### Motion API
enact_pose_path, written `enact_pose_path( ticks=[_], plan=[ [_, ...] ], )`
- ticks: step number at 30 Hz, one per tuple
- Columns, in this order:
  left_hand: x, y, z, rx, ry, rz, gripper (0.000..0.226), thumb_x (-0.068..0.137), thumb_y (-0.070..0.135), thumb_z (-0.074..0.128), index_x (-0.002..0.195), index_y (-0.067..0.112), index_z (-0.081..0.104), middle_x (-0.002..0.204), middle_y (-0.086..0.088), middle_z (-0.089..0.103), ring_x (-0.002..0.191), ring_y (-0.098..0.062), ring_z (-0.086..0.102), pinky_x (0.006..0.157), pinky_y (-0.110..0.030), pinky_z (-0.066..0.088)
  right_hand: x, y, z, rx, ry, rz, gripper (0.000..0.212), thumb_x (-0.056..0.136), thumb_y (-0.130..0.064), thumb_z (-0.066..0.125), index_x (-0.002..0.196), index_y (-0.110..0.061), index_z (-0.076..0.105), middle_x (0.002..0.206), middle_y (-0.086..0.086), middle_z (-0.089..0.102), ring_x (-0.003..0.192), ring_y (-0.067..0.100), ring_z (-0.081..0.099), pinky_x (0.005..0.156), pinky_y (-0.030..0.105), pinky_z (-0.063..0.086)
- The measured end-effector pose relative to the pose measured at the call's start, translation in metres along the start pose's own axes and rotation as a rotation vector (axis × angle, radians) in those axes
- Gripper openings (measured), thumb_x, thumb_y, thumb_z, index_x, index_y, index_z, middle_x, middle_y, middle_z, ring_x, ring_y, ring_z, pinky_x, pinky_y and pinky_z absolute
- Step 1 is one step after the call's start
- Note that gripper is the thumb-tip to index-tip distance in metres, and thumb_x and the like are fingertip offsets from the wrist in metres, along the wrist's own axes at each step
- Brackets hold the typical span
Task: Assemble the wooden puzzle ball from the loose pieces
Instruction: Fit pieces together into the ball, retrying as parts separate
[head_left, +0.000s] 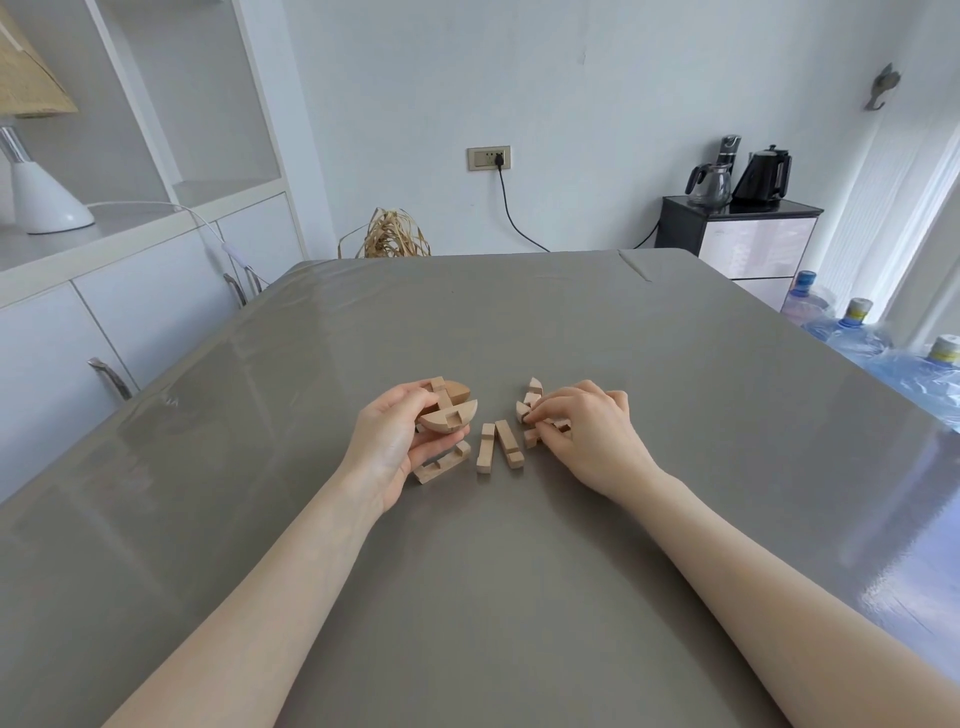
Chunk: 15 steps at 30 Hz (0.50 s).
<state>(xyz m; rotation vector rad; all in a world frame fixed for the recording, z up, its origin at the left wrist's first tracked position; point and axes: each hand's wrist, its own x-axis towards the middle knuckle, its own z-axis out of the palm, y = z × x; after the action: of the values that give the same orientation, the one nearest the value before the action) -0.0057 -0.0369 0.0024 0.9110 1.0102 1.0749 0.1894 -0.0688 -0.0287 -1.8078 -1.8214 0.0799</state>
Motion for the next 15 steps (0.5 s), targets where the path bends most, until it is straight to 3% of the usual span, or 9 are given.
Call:
enact_pose_path(
  ticks=[4,8,12,15],
  plan=[
    [-0.0005,-0.0011,0.0013,0.003,-0.008,-0.004,0.023,0.093,0.004,0.049,0.11,0.001,0.063,0.101,-0.021,0.071,0.09,-0.037,0.07,0.07,-0.031,0.06,0.001,0.0007,-0.0019,0.022,0.02,0.067,0.015,0.091,-0.02,0.054,0.09,-0.021,0.069,0.097,-0.005,0.062,0.104,0.017,0.047,0.086,0.028,0.022],
    [-0.0012,-0.0025,0.0029,0.001,-0.022,-0.004,0.022,0.093,0.004,0.049,0.11,0.002,0.063,0.097,-0.02,0.071,0.082,-0.034,0.071,0.069,-0.031,0.06,0.0015,0.0022,-0.0017,0.088,0.014,0.099,0.022,0.089,-0.008,0.048,0.091,-0.021,0.065,0.08,-0.017,0.052,0.098,0.015,0.047,0.083,0.028,0.022],
    [-0.0019,-0.0043,0.0046,0.017,-0.032,-0.002,0.021,0.093,0.004,0.049,0.108,0.002,0.063,0.094,-0.019,0.071,0.08,-0.033,0.07,0.066,-0.029,0.06,0.0018,0.0026,-0.0018,0.084,-0.019,0.094,0.024,0.09,-0.01,0.047,0.101,-0.023,0.064,0.087,-0.019,0.054,0.093,0.01,0.043,0.086,0.028,0.023],
    [-0.0026,-0.0044,0.0054,0.022,-0.042,0.003,0.02,0.093,0.004,0.049,0.106,0.003,0.064,0.093,-0.018,0.071,0.082,-0.033,0.07,0.065,-0.029,0.06,0.0024,0.0011,-0.0013,0.133,-0.007,0.119,0.018,0.089,-0.01,0.052,0.093,-0.021,0.065,0.084,-0.014,0.058,0.091,0.015,0.051,0.09,0.032,0.032]
  ],
)
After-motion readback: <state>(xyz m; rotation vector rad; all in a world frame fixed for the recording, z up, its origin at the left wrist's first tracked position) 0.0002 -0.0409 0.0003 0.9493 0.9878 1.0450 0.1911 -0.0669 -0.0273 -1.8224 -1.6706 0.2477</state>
